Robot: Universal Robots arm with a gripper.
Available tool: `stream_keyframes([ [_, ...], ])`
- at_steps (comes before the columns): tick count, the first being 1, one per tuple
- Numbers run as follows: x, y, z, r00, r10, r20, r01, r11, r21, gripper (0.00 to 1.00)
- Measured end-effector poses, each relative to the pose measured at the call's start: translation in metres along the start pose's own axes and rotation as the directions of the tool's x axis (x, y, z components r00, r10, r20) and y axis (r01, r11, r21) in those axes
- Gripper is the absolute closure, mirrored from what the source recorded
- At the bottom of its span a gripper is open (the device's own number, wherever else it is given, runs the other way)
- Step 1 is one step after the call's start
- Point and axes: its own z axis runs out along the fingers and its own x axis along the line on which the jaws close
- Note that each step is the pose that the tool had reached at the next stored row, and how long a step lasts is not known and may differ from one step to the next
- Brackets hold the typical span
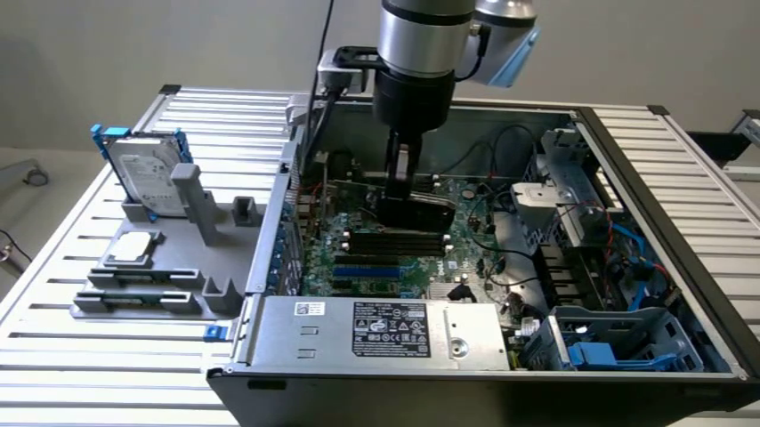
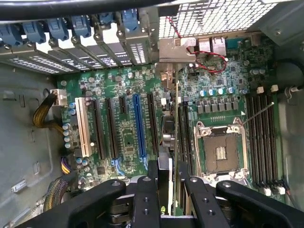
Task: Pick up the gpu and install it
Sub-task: 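Insert the gpu into the slot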
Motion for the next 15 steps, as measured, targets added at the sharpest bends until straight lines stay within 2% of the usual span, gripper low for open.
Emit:
stream_keyframes([
  [7, 0.006, -0.0010, 0.0086, 0.9984, -0.056, -0.0004, 0.056, 0.9984, -0.0053, 0.74],
  [15, 0.025, -0.0024, 0.0132, 0.9972, -0.075, 0.0007, 0.075, 0.9972, -0.0054, 0.74],
])
